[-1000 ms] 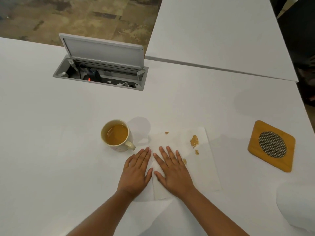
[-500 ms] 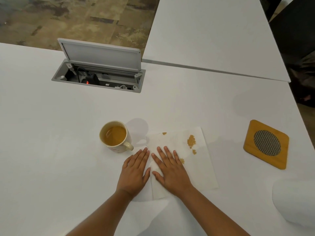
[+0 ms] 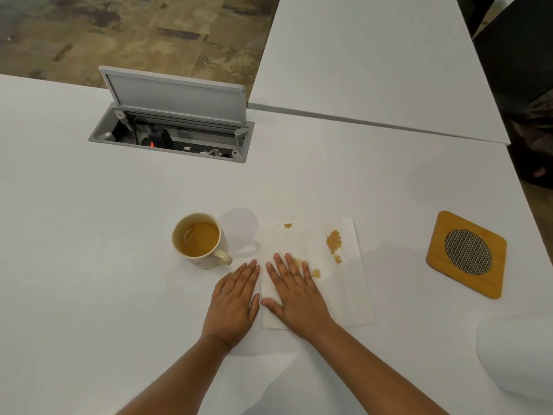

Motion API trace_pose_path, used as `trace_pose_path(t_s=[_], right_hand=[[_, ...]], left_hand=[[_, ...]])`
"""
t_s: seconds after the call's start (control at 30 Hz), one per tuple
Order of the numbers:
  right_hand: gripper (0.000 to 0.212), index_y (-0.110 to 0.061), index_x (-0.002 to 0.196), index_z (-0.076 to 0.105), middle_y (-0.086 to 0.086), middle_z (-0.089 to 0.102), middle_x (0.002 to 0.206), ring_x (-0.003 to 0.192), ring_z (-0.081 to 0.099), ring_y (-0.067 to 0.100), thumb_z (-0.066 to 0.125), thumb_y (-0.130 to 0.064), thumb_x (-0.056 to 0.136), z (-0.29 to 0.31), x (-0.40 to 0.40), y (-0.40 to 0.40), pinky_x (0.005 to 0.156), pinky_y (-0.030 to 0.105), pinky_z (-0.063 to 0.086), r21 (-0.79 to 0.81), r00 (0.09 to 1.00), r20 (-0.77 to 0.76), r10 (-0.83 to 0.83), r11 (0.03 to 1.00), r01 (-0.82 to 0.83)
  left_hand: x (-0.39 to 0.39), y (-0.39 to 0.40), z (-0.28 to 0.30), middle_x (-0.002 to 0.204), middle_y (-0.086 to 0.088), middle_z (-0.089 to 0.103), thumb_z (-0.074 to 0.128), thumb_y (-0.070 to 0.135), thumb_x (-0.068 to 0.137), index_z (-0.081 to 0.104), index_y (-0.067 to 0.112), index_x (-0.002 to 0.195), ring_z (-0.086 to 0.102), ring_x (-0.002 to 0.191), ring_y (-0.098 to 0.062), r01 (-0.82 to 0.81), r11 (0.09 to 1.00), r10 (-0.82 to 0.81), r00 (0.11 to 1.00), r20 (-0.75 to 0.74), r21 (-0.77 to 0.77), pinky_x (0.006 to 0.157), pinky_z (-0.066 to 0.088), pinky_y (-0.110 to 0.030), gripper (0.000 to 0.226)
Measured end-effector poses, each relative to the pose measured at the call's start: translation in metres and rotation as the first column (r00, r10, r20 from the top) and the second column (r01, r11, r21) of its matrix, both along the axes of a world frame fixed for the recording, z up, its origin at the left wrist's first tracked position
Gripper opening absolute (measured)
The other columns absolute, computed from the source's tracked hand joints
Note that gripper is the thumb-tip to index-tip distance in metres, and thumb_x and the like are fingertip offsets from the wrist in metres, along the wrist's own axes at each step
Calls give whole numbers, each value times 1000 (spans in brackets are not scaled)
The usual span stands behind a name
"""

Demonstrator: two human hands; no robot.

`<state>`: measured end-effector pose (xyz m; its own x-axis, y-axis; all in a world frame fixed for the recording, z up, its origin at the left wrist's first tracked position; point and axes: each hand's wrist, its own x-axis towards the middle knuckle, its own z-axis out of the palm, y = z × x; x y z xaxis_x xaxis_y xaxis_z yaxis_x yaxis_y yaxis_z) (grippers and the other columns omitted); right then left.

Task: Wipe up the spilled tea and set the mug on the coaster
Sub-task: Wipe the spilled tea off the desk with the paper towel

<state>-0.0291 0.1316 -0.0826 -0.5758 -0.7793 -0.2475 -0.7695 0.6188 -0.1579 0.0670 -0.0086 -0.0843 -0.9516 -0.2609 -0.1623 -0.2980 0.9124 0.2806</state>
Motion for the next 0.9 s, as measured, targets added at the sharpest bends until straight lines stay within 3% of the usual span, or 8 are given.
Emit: trace_pose_path(t_s=[0.07, 0.13, 0.3, 0.4, 0.47, 0.63, 0.8, 0.9], right_hand=[[73, -21, 149, 7, 1, -7, 155, 144, -7, 28, 14, -62, 89, -3, -13, -9, 115, 50, -14, -9, 999, 46, -21, 1000, 22], [73, -23, 148, -2, -3, -18, 152, 142, -18, 25, 12, -62, 88, -6, -20, -16, 112, 50, -17, -24, 998, 41, -47, 999, 48], [72, -22, 148, 1, -2, -11, 155, 144, -13, 24, 16, -62, 90, -10, -23, -19, 116, 45, -13, -46, 997, 24, -70, 996, 71], [71, -20, 149, 9, 1, -2, 156, 144, -4, 27, 19, -60, 91, -8, -22, -20, 117, 50, -4, -34, 997, 20, -71, 997, 71], [71, -21, 148, 4, 0, -7, 156, 144, -9, 26, 17, -61, 91, -7, -21, -20, 115, 51, -8, -16, 997, 44, -64, 998, 65], [70, -26, 147, -9, -7, -23, 152, 141, -26, 16, 21, -59, 93, -2, -25, -20, 114, 33, -18, -92, 982, 175, -71, 992, 88], [68, -22, 147, -6, -12, -21, 149, 139, -22, 7, 26, -52, 95, 14, -29, -8, 113, 23, -16, -217, 942, 261, -209, 939, 268], [77, -21, 148, -8, -8, -21, 152, 139, -24, 9, 32, -56, 92, 18, -22, -7, 114, 26, -15, -157, 958, 255, -129, 972, 173]], left_hand=[[-1, 1, 2, 140, -2, 48, 31, 38, 91, 42, 15, 137, 45, 129, -19, 2, 1000, -2, 1000, -3, 1, 110, 14, -27, 52], [-1, 1, 4, 138, -1, 51, 32, 37, 90, 46, 16, 134, 49, 126, -18, 5, 1000, -5, 1000, -2, -19, 111, 23, -28, 51], [-3, -1, 1, 135, 0, 54, 32, 38, 89, 49, 17, 132, 52, 123, -16, 10, 997, -10, 1000, -5, -77, 101, 33, -45, 50], [-2, -1, 0, 134, 0, 55, 33, 38, 89, 50, 17, 131, 52, 123, -16, 12, 995, -12, 1000, -1, -100, 101, 32, -45, 50], [-2, -1, 0, 135, 0, 55, 33, 38, 89, 49, 17, 132, 52, 123, -16, 11, 995, -11, 1000, 4, -98, 101, 31, -45, 50], [-2, 0, 3, 135, 1, 55, 33, 39, 89, 49, 18, 132, 52, 123, -15, 14, 997, -13, 1000, 15, -71, 110, 27, -30, 51], [-3, -1, -1, 144, 0, 43, 35, 36, 93, 39, 17, 139, 41, 132, -18, -13, 1000, 13, 1000, 3, -27, 108, 20, -42, 50], [-2, 0, 0, 138, -3, 51, 34, 29, 91, 48, 14, 133, 49, 126, -19, 10, 998, -10, 1000, -15, -60, 105, 28, -43, 47]])
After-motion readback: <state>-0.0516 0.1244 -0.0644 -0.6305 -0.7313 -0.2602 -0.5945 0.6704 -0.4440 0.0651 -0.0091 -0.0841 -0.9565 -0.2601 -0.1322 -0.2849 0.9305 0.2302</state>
